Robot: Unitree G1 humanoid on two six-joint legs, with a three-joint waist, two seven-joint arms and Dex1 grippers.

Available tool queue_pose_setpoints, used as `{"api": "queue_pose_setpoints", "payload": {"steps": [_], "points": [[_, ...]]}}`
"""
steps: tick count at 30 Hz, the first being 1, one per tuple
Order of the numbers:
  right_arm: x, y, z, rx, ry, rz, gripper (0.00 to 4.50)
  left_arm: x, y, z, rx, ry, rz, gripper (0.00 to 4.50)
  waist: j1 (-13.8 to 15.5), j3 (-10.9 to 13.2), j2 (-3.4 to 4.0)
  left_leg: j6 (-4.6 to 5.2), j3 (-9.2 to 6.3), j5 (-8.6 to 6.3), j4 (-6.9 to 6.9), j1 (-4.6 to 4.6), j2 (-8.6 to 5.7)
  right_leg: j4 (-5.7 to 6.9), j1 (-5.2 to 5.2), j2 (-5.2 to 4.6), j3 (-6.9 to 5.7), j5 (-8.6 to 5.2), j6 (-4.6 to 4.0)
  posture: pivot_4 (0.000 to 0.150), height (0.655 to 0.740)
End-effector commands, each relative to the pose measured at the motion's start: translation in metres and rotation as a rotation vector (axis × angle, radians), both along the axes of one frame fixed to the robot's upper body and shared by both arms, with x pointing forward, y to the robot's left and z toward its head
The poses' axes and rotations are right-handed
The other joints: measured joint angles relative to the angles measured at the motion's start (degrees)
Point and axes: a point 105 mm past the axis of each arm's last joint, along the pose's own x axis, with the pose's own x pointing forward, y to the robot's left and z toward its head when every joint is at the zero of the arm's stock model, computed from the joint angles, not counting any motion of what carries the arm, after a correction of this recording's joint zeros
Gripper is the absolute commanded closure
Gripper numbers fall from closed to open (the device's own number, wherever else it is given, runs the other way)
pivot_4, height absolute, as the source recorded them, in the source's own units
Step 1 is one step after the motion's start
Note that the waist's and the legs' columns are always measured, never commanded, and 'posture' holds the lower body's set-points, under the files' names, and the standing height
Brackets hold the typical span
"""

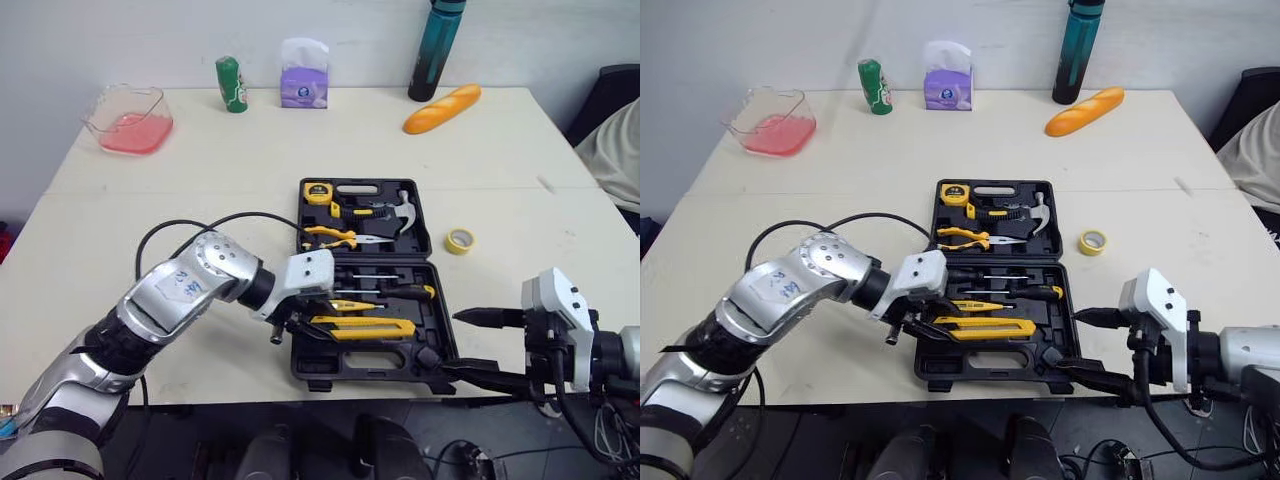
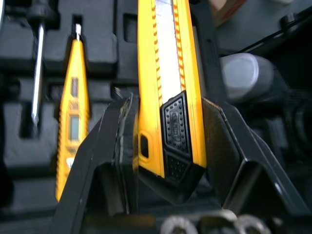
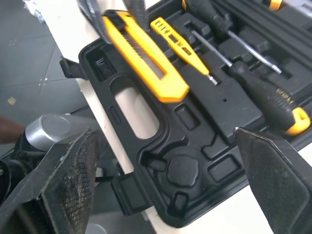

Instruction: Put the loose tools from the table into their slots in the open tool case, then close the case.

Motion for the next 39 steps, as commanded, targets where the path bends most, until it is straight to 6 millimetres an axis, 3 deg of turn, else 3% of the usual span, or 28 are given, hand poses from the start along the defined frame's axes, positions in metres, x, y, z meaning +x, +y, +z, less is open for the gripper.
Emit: {"api": "queue_pose_setpoints", "payload": {"steps": [1, 12, 14, 19, 24, 27, 34, 39], "points": [[-0.004, 0.003, 0.007, 0.009, -0.036, 0.010, 0.00, 0.006, -0.009, -0.002, 0.017, -0.052, -0.013, 3.04, 0.01, 0.00, 0.00, 0.01, -0.01, 0.00, 0.00, -0.02, 0.00, 0.03, 0.00, 0.00, -0.01, 0.00, 0.00, 0.150, 0.7394], [-0.006, 0.002, 0.004, 0.003, -0.050, -0.026, 0.00, 0.013, -0.019, -0.007, 0.016, -0.065, -0.021, 3.04, 0.07, 0.00, 0.00, 0.09, -0.08, 0.03, 0.04, -0.10, -0.04, 0.07, 0.00, -0.04, -0.10, 0.02, 0.03, 0.150, 0.7394], [-0.005, 0.001, 0.003, 0.000, -0.054, -0.033, 0.00, 0.014, -0.020, -0.007, 0.003, -0.049, -0.013, 2.00, 0.10, 0.00, -0.01, 0.09, -0.09, 0.03, 0.04, -0.10, -0.04, 0.08, 0.01, -0.04, -0.10, 0.02, 0.03, 0.150, 0.7394], [-0.005, 0.001, 0.003, -0.004, -0.058, -0.033, 0.00, 0.015, -0.017, -0.003, -0.033, -0.037, 0.001, 0.05, 0.10, 0.00, 0.00, 0.09, -0.10, 0.04, 0.04, -0.10, -0.04, 0.10, 0.01, -0.04, -0.11, 0.02, 0.03, 0.150, 0.7394], [-0.004, 0.001, 0.003, -0.006, -0.063, -0.032, 0.00, 0.010, -0.018, 0.019, -0.254, -0.080, -0.074, 0.05, 0.00, 0.00, 0.00, 0.09, -0.10, 0.04, 0.04, -0.09, -0.03, 0.10, 0.01, -0.06, -0.11, 0.02, 0.03, 0.150, 0.7394], [-0.003, 0.002, 0.003, -0.004, -0.068, -0.023, 0.00, 0.002, -0.017, 0.016, -0.406, -0.062, -0.133, 0.96, -0.05, -0.01, 0.01, 0.09, -0.11, 0.03, 0.04, -0.05, -0.02, 0.09, 0.08, -0.14, -0.12, 0.02, 0.03, 0.150, 0.7394], [0.002, 0.006, 0.003, -0.006, -0.077, 0.004, 0.00, 0.004, -0.016, -0.004, -0.419, -0.046, -0.139, 4.33, 0.26, -0.01, 0.01, 0.09, -0.11, 0.03, 0.10, -0.02, -0.07, -0.02, 0.09, -0.11, -0.14, 0.02, 0.02, 0.150, 0.7394], [0.005, 0.006, 0.003, -0.012, -0.083, 0.008, 0.00, 0.005, -0.017, -0.026, -0.317, -0.017, -0.139, 4.45, 0.34, -0.01, 0.01, 0.11, -0.11, 0.02, 0.09, -0.04, -0.07, 0.03, 0.08, -0.10, -0.17, 0.02, 0.03, 0.150, 0.7394]]}}
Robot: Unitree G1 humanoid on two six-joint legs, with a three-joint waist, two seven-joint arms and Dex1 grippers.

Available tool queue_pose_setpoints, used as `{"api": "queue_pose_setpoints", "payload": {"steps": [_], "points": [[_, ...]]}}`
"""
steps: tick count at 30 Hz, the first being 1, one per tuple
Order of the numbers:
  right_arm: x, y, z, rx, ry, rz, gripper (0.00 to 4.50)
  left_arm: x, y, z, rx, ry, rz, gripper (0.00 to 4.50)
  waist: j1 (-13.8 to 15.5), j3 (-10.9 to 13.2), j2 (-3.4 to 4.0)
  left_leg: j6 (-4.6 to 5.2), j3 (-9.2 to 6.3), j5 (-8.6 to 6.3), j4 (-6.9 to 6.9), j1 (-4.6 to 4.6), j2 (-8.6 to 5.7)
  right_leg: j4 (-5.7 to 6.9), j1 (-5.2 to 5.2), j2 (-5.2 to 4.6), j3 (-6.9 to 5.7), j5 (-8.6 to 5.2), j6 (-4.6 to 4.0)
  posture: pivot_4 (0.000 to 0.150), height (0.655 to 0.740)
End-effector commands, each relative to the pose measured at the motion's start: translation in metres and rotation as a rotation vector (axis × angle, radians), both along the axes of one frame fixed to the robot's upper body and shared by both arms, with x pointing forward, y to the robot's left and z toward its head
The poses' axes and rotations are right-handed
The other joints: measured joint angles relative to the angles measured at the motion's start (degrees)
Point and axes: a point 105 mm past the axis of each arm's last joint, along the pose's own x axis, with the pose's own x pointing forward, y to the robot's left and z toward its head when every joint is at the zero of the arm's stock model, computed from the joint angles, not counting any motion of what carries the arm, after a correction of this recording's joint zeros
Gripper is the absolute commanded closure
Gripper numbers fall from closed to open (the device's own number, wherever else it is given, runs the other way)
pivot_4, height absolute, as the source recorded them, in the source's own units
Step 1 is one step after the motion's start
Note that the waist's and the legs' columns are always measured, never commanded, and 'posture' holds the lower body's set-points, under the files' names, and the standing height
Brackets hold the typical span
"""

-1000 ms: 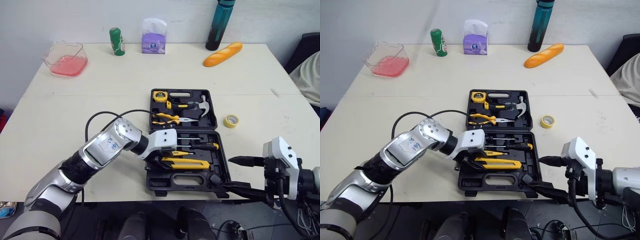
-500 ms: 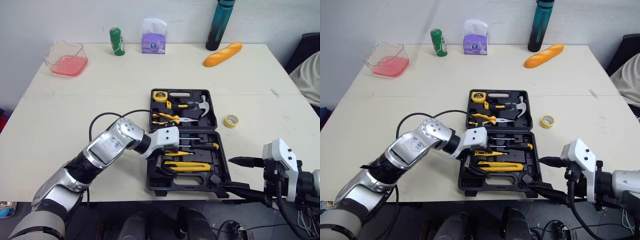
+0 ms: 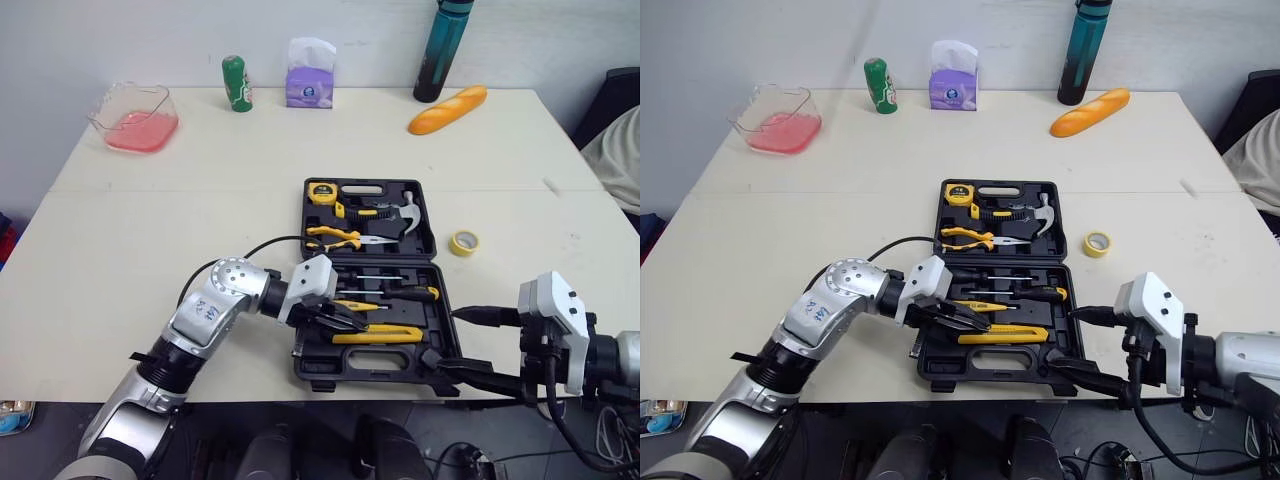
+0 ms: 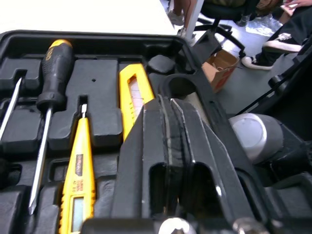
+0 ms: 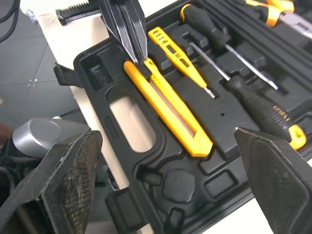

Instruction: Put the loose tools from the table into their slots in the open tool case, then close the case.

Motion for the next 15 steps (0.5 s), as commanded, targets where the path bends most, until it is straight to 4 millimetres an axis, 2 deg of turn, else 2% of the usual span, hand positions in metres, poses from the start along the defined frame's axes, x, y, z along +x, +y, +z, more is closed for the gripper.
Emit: {"api": "queue_pose_setpoints", "payload": {"steps": [1, 4, 8, 10, 15], "points": [[0.001, 0.001, 0.004, -0.013, -0.024, 0.019, 0.00, -0.008, 0.003, -0.017, 0.118, -0.002, -0.074, 4.45, 0.02, 0.00, 0.00, 0.00, 0.00, 0.00, 0.00, 0.00, 0.00, 0.03, 0.00, 0.02, -0.01, 0.00, 0.00, 0.150, 0.7394], [0.000, 0.004, 0.004, -0.001, -0.016, 0.027, 0.00, -0.012, 0.016, -0.036, 0.266, 0.016, -0.124, 4.45, -0.04, -0.02, 0.03, -0.01, 0.01, 0.00, -0.01, 0.03, 0.02, 0.02, 0.01, 0.03, -0.02, 0.00, 0.00, 0.150, 0.7394], [-0.001, 0.005, 0.004, 0.001, -0.015, 0.029, 0.00, 0.002, 0.025, -0.065, 0.442, -0.064, -0.063, 4.45, 0.20, -0.24, 0.07, 0.02, -0.01, -0.02, -0.01, 0.15, 0.02, -0.09, 0.15, -0.10, 0.01, 0.00, -0.01, 0.150, 0.7394], [-0.001, 0.006, 0.004, 0.001, -0.014, 0.029, 0.00, 0.002, 0.024, -0.069, 0.450, -0.068, -0.060, 4.45, 0.43, -0.55, 0.06, 0.04, -0.03, -0.05, -0.02, 0.24, 0.03, -0.14, 0.25, -0.22, 0.03, 0.00, -0.01, 0.150, 0.7394], [-0.003, 0.003, 0.002, -0.005, -0.009, 0.020, 0.00, 0.014, 0.008, -0.056, 0.351, -0.027, 0.043, 4.45, 1.03, -0.70, 0.08, 0.18, -0.11, -0.18, -0.01, 0.35, 0.05, -0.25, 0.47, -0.46, -0.03, 0.00, -0.01, 0.150, 0.7394]]}}
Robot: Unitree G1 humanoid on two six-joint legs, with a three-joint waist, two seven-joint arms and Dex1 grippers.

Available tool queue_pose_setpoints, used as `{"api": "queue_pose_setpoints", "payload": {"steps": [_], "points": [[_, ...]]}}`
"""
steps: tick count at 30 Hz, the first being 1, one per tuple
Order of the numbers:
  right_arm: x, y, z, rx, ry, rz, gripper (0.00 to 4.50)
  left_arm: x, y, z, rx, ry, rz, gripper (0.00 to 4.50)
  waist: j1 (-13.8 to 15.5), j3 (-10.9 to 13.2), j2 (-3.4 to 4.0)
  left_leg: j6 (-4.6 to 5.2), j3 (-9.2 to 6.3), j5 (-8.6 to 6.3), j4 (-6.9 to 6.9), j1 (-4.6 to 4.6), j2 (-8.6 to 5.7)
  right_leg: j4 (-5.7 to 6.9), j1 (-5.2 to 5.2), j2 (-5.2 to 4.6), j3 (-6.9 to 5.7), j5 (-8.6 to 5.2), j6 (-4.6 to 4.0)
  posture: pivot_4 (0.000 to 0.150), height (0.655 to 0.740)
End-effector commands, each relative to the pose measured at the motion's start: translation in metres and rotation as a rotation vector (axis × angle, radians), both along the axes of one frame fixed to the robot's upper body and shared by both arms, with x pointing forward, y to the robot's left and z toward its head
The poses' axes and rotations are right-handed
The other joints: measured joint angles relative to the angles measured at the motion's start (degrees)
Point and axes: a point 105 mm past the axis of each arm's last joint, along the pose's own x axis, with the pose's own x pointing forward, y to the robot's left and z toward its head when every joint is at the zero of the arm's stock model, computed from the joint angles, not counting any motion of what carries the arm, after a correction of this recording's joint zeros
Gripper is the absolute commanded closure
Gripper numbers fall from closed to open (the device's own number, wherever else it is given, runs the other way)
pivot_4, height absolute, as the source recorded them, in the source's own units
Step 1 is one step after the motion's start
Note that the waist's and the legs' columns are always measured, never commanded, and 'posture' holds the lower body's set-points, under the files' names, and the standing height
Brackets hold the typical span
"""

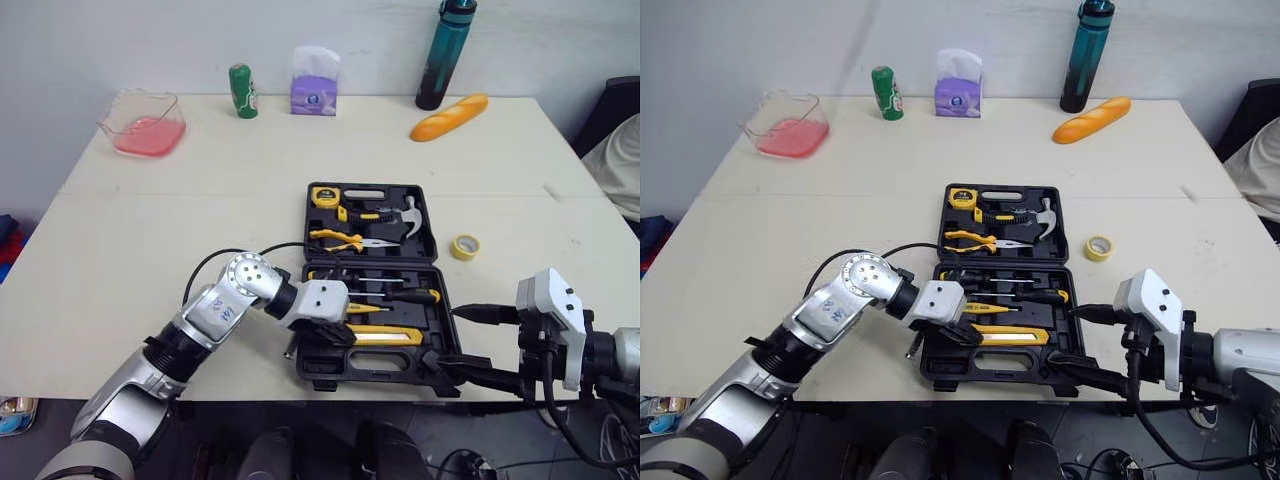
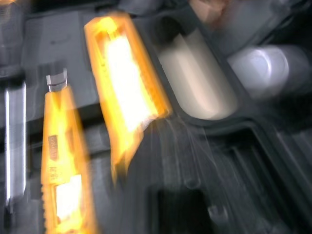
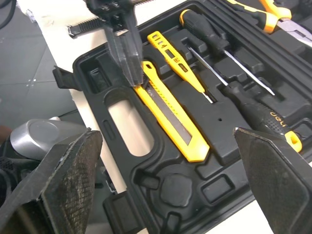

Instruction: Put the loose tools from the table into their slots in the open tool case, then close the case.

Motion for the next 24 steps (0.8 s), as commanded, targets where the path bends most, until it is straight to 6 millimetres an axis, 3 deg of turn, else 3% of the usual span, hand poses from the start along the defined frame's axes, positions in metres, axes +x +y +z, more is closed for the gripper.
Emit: {"api": "queue_pose_setpoints", "payload": {"steps": [1, 4, 8, 10, 13, 15, 21, 24], "points": [[-0.003, 0.004, 0.006, -0.005, -0.028, 0.025, 0.00, 0.010, 0.013, -0.032, 0.103, 0.092, 0.146, 4.45, 0.06, -0.01, -0.02, 0.01, -0.01, 0.00, 0.00, -0.01, -0.01, 0.00, 0.00, -0.03, 0.00, 0.00, 0.01, 0.150, 0.7394], [-0.003, 0.004, 0.005, -0.005, -0.029, 0.024, 0.00, 0.008, 0.012, -0.028, 0.087, 0.089, 0.131, 4.45, -0.04, -0.01, -0.01, 0.01, 0.00, 0.00, 0.00, -0.01, -0.02, -0.01, 0.00, -0.05, -0.02, 0.01, 0.01, 0.150, 0.7394], [0.002, -0.003, 0.005, -0.015, -0.056, -0.014, 0.00, -0.006, 0.016, 0.002, -0.066, 0.134, 0.061, 4.45, -0.43, 0.00, -0.01, -0.01, -0.01, 0.00, -0.01, -0.02, 0.00, 0.01, -0.02, -0.04, -0.06, 0.00, 0.00, 0.150, 0.7394], [0.009, -0.017, 0.007, -0.032, -0.087, -0.081, 0.00, -0.007, 0.031, 0.020, -0.144, 0.157, 0.093, 4.45, -0.89, 0.02, -0.01, -0.05, 0.00, 0.00, -0.01, -0.07, 0.05, 0.02, -0.12, 0.00, -0.08, -0.02, -0.04, 0.150, 0.7394], [0.019, -0.062, 0.015, -0.073, -0.134, -0.260, 0.00, -0.011, 0.075, 0.048, -0.248, 0.215, 0.196, 3.61, -1.42, 0.12, -0.03, -0.09, 0.03, 0.03, -0.02, -0.27, 0.04, 0.17, -0.35, 0.03, -0.08, -0.02, -0.04, 0.150, 0.7394], [0.020, -0.098, 0.020, -0.092, -0.161, -0.384, 0.00, -0.007, 0.107, 0.061, -0.301, 0.228, 0.333, 2.73, -1.55, 0.15, -0.05, -0.10, 0.03, 0.03, -0.02, -0.29, 0.06, 0.22, -0.35, 0.08, -0.09, -0.02, -0.04, 0.150, 0.7394], [0.012, -0.178, 0.024, -0.140, -0.202, -0.645, 0.00, 0.016, 0.205, 0.075, -0.354, 0.107, 0.805, 0.04, -1.55, 0.17, -0.05, -0.07, 0.09, 0.02, -0.05, -0.22, 0.00, 0.08, -0.31, 0.32, -0.02, 0.00, 0.00, 0.150, 0.7394], [0.012, -0.198, 0.024, -0.125, -0.216, -0.720, 0.00, 0.018, 0.244, 0.079, -0.387, 0.069, 0.979, 0.04, -1.70, 0.19, -0.03, -0.15, 0.13, -0.02, -0.10, -0.23, 0.09, 0.08, -0.40, 0.24, 0.04, -0.02, -0.03, 0.150, 0.7394]]}}
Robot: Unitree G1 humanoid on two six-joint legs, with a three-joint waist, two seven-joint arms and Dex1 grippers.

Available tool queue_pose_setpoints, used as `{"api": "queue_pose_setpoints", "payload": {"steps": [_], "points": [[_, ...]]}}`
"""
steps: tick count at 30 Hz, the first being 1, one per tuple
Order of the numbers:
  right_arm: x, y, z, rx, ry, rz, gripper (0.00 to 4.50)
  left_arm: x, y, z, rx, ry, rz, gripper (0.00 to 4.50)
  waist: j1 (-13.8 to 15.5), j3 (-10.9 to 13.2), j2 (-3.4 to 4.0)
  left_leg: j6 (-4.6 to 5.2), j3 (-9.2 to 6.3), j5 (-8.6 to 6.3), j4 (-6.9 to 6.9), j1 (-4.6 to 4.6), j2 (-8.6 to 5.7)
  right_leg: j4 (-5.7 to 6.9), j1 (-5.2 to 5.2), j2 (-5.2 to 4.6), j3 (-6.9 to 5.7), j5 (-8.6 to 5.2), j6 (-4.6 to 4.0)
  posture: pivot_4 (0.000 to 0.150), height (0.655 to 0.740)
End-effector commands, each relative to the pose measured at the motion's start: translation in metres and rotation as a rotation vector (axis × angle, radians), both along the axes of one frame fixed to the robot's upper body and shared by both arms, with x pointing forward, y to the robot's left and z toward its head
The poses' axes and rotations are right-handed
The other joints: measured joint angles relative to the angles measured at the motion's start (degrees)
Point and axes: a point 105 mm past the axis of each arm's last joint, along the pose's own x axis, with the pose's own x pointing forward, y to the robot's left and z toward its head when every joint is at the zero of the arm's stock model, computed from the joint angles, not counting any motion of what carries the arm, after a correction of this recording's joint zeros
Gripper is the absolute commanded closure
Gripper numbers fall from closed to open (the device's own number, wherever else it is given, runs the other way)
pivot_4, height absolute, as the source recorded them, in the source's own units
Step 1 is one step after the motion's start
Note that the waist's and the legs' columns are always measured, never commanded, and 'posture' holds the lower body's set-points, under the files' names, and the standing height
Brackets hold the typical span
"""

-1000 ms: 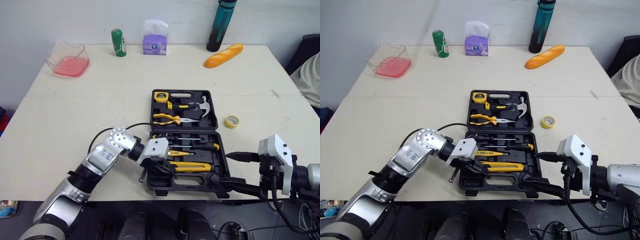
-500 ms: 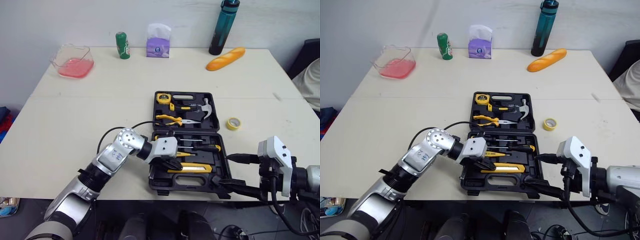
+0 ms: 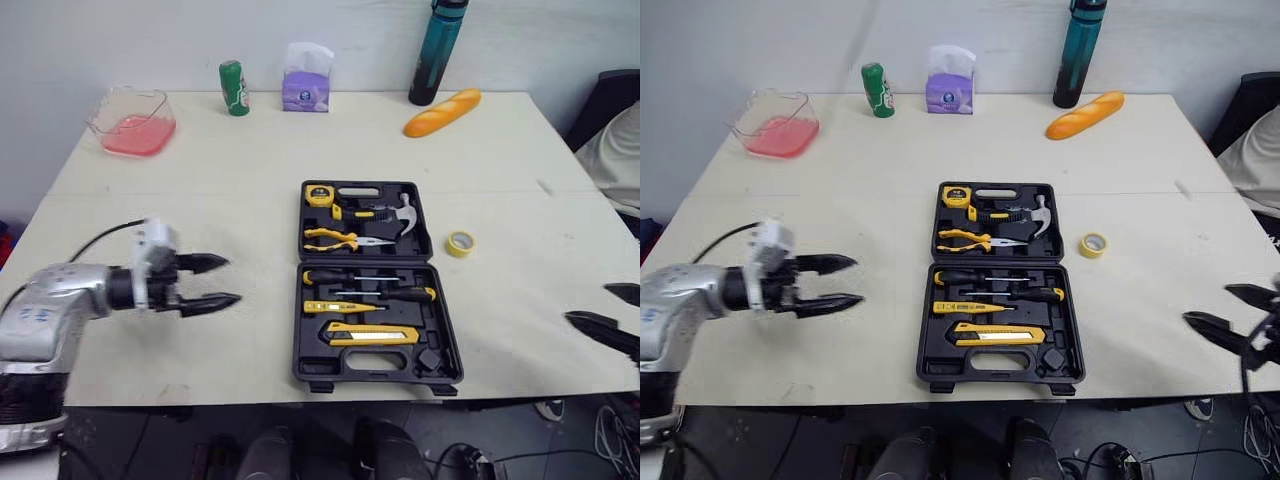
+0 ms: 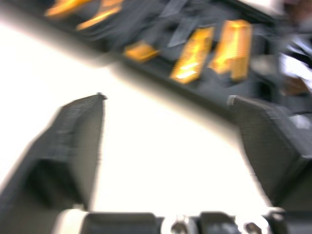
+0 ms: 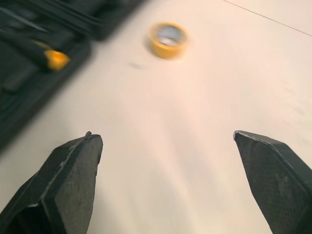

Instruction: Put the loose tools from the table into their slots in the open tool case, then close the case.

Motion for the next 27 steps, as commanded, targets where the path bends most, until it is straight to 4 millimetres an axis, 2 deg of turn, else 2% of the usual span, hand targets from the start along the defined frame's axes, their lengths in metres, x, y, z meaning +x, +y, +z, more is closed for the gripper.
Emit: {"api": "queue_pose_setpoints", "payload": {"steps": [1, 4, 6, 8, 10, 12, 13, 15, 17, 20, 23, 27], "points": [[-0.001, -0.018, 0.011, -0.025, -0.065, -0.052, 0.00, 0.001, 0.041, 0.016, -0.007, -0.076, 0.192, 0.04, -0.11, 0.02, 0.04, -0.03, 0.03, -0.02, -0.03, 0.00, 0.04, 0.01, -0.03, 0.00, 0.01, -0.01, -0.02, 0.150, 0.7394], [0.005, -0.017, 0.009, -0.039, -0.064, -0.033, 0.00, -0.002, 0.055, 0.013, 0.022, -0.095, 0.259, 0.04, -0.14, 0.14, 0.26, -0.11, 0.07, -0.05, -0.06, 0.02, 0.08, 0.04, -0.08, -0.01, 0.05, -0.03, -0.05, 0.150, 0.7394], [0.013, -0.015, 0.013, -0.038, -0.076, -0.020, 0.00, -0.003, 0.050, 0.014, 0.036, -0.105, 0.240, 0.04, -0.17, 0.17, 0.29, -0.15, 0.10, -0.07, -0.06, 0.03, 0.09, 0.06, -0.10, -0.02, 0.09, -0.03, -0.06, 0.150, 0.7394], [0.026, -0.006, 0.021, -0.036, -0.088, 0.040, 0.00, -0.004, 0.037, 0.020, 0.040, -0.119, 0.182, 0.04, -0.25, 0.18, 0.31, -0.19, 0.12, -0.10, -0.06, 0.03, 0.10, 0.06, -0.14, -0.03, 0.11, -0.04, -0.07, 0.150, 0.7394], [0.046, 0.009, 0.028, -0.054, -0.100, 0.126, 0.00, -0.004, 0.017, 0.027, 0.034, -0.141, 0.095, 0.04, -0.55, 0.25, 0.42, -0.26, 0.15, -0.13, -0.05, 0.05, 0.09, 0.10, -0.17, -0.08, 0.15, -0.04, -0.08, 0.150, 0.7394], [0.073, 0.036, 0.032, -0.094, -0.086, 0.258, 0.00, -0.003, -0.013, 0.040, 0.016, -0.172, -0.030, 0.04, -0.98, 0.34, 0.56, -0.28, 0.18, -0.14, -0.03, 0.05, 0.06, 0.14, -0.20, -0.14, 0.16, -0.04, -0.08, 0.150, 0.7394], [0.080, 0.042, 0.034, -0.107, -0.079, 0.290, 0.00, -0.002, -0.021, 0.043, 0.013, -0.177, -0.059, 0.04, -1.15, 0.37, 0.60, -0.28, 0.19, -0.12, -0.03, 0.05, 0.06, 0.16, -0.21, -0.14, 0.16, -0.04, -0.08, 0.150, 0.7394], [0.097, 0.067, 0.033, -0.162, -0.017, 0.435, 0.00, -0.005, -0.053, 0.057, 0.010, -0.224, -0.206, 0.04, -1.28, 0.48, 0.75, -0.29, 0.11, -0.05, -0.08, -0.02, 0.06, 0.18, -0.25, -0.11, 0.07, -0.07, -0.13, 0.150, 0.7394], [0.108, 0.079, 0.033, -0.203, 0.038, 0.517, 0.00, -0.007, -0.073, 0.067, 0.010, -0.258, -0.295, 0.04, -1.31, 0.56, 0.87, -0.31, 0.12, 0.04, -0.09, -0.13, 0.07, 0.26, -0.29, 0.09, 0.01, -0.06, -0.12, 0.150, 0.7394], [0.124, 0.095, 0.029, -0.272, 0.129, 0.617, 0.00, -0.008, -0.107, 0.081, 0.003, -0.325, -0.438, 0.04, -1.44, 0.61, 0.88, -0.30, 0.21, 0.05, -0.09, -0.25, 0.03, 0.26, -0.38, 0.46, -0.12, -0.07, -0.12, 0.150, 0.7394], [0.142, 0.100, 0.020, -0.370, 0.211, 0.655, 0.00, -0.012, -0.137, 0.090, -0.022, -0.374, -0.558, 0.04, -1.51, 0.64, 0.83, -0.17, 0.28, 0.10, -0.02, -0.35, -0.08, 0.22, -0.42, 0.48, -0.28, 0.00, 0.00, 0.150, 0.7394], [0.162, 0.107, 0.016, -0.407, 0.248, 0.654, 0.00, -0.014, -0.159, 0.097, -0.073, -0.390, -0.631, 0.04, -1.59, 0.71, 0.77, -0.03, 0.34, 0.21, 0.06, -0.36, -0.13, 0.25, -0.41, 0.43, -0.24, 0.10, 0.17, 0.150, 0.7394]]}}
